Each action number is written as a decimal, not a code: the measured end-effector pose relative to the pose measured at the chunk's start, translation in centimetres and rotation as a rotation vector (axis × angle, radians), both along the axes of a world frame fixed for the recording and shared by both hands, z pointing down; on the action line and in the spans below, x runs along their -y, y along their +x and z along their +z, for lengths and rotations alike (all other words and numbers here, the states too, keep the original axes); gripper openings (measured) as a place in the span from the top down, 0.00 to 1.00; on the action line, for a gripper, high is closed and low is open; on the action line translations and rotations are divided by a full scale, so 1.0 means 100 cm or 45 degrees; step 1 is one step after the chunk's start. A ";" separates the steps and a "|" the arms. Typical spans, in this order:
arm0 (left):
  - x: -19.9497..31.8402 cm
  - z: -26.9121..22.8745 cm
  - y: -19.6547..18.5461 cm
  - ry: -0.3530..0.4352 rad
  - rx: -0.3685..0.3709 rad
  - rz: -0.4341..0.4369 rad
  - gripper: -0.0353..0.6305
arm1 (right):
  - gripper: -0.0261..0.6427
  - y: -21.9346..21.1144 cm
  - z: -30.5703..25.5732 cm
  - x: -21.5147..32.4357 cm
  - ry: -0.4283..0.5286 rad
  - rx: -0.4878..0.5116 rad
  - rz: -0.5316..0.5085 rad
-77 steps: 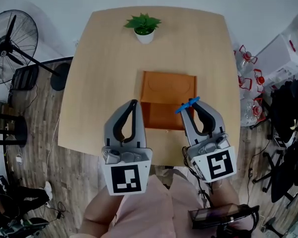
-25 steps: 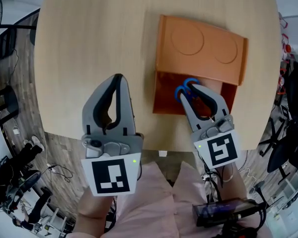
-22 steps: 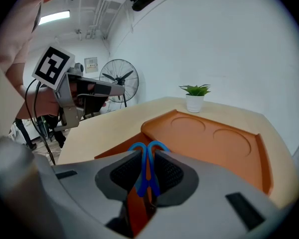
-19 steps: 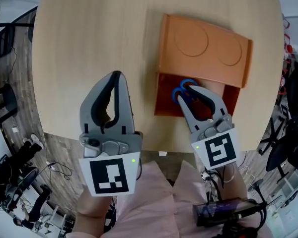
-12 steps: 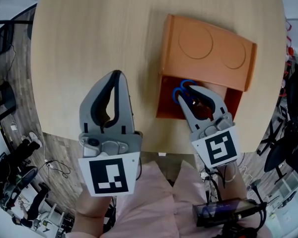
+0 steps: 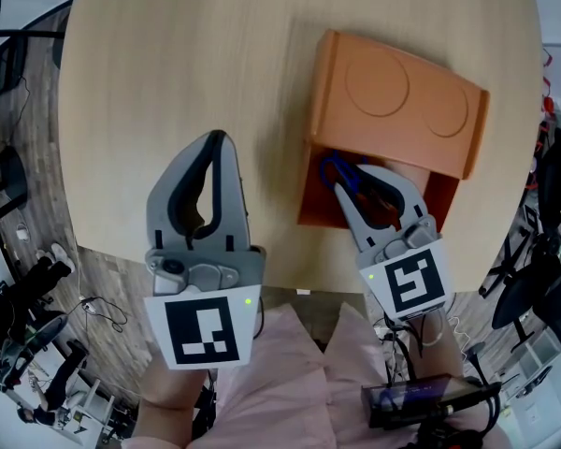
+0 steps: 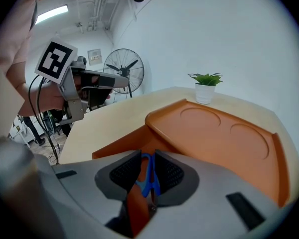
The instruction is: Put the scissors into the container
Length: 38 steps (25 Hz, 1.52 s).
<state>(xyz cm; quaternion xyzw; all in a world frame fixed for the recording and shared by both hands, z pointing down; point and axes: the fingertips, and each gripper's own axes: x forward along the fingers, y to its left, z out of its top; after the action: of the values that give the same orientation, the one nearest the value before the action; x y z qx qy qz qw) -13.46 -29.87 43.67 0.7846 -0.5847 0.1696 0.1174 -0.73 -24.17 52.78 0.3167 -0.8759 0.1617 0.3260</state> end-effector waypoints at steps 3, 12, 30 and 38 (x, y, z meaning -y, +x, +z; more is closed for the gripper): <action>-0.002 -0.004 0.001 0.012 0.004 0.002 0.94 | 0.83 -0.001 -0.004 0.001 0.008 0.035 0.019; -0.017 -0.050 -0.005 0.130 0.001 -0.002 0.94 | 0.83 -0.013 -0.059 0.002 0.144 0.160 0.075; -0.105 -0.218 0.081 0.555 -0.036 0.086 0.94 | 0.96 0.050 -0.262 -0.047 0.753 0.415 0.296; -0.124 -0.261 0.109 0.698 -0.049 0.114 0.94 | 0.96 0.083 -0.320 -0.061 0.971 0.445 0.376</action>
<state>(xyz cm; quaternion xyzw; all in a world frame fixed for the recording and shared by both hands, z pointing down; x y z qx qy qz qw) -2.54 -17.52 17.57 0.8152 -0.5712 -0.0048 -0.0956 7.59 -18.08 20.76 0.5039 -0.8603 -0.0772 0.0062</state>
